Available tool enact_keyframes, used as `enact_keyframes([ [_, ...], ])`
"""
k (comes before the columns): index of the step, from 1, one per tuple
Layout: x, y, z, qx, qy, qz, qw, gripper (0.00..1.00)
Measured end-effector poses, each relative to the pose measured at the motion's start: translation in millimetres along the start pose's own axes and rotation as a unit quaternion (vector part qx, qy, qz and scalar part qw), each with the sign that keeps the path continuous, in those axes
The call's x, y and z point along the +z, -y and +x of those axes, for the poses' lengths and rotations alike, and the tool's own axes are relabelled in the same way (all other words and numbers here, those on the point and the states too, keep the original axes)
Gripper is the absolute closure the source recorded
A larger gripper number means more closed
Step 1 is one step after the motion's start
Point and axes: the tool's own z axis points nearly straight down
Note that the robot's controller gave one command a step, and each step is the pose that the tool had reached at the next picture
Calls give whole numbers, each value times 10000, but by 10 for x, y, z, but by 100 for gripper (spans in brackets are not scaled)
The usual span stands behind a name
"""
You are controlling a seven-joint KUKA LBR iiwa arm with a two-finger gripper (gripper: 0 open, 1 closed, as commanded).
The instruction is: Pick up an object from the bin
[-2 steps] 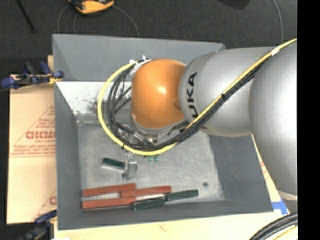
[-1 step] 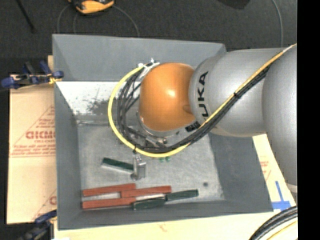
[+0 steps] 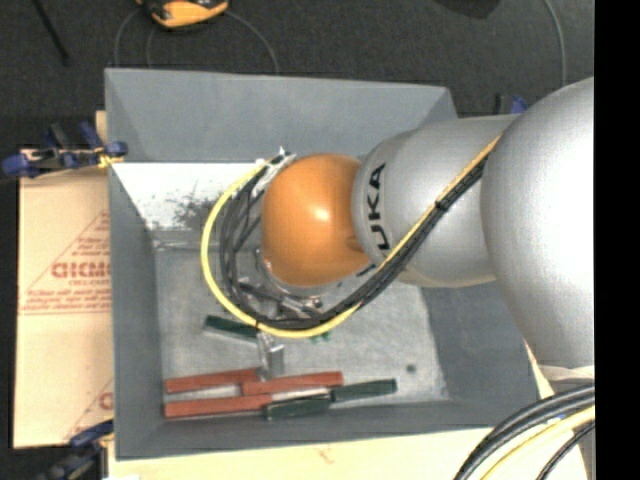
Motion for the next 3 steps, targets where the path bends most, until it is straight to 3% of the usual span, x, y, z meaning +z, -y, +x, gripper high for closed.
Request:
enact_keyframes([
  [1,357,407,16,-416,22,-21,9991,0],
  [2,472,712,172,65,-3,-4,10000,0],
  [3,457,250,-65,-295,7,5,9996,0],
])
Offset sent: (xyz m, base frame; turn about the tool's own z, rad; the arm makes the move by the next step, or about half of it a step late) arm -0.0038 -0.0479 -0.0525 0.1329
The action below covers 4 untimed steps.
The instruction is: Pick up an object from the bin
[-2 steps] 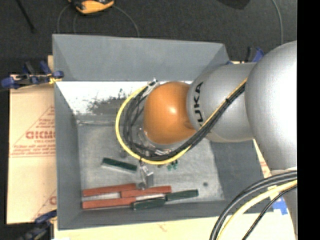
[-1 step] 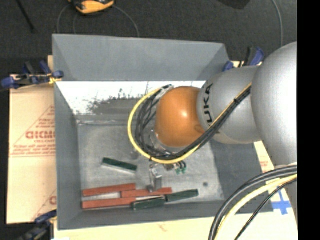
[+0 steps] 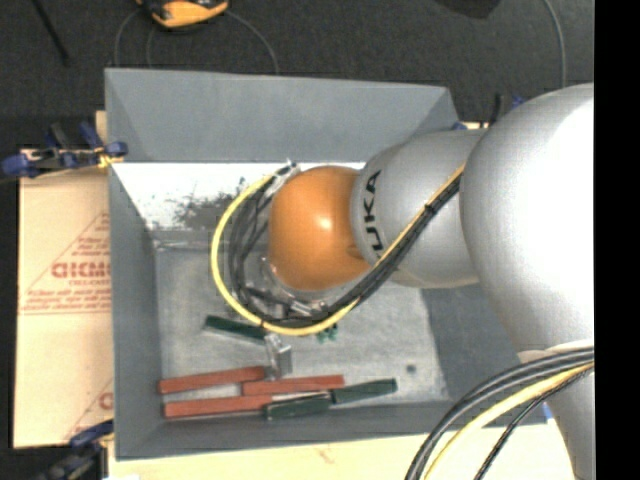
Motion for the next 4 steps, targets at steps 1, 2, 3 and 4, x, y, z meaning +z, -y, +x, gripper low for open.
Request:
enact_keyframes([
  [1,-240,-248,157,-1042,-3,-23,9946,0],
  [2,55,-3,518,232,109,-8,9997,100],
  [3,55,-3,518,237,109,-8,9997,100],
  [4,-392,271,740,162,-25,-18,9999,100],
])
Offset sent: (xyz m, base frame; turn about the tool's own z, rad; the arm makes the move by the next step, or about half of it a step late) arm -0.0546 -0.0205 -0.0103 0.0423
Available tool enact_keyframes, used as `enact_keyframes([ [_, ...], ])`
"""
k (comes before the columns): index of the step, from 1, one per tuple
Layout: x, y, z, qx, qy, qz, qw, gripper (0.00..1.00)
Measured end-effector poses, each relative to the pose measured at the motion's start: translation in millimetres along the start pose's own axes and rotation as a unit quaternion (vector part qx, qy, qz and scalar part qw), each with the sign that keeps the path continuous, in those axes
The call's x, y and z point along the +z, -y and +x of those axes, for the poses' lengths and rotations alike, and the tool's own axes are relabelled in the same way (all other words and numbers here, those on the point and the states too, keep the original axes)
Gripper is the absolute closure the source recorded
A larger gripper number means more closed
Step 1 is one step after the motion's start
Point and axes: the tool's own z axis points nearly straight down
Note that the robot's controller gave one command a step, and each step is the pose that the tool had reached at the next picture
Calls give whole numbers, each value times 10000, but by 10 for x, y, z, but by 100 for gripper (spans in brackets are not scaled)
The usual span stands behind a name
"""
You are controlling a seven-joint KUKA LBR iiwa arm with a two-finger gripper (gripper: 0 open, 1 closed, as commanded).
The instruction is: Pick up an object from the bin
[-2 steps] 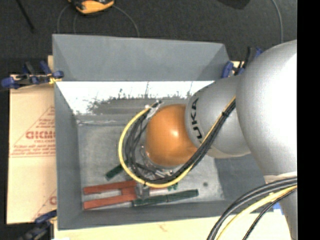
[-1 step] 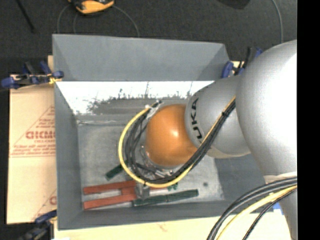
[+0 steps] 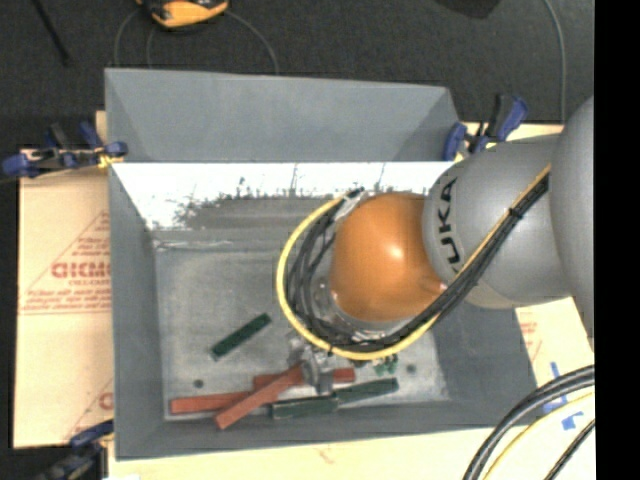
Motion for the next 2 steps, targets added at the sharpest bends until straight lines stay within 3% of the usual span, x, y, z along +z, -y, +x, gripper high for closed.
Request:
enact_keyframes([
  [1,-360,-170,-157,320,31,8,9995,100],
  [2,-825,11,-156,124,10,-13,9999,100],
])
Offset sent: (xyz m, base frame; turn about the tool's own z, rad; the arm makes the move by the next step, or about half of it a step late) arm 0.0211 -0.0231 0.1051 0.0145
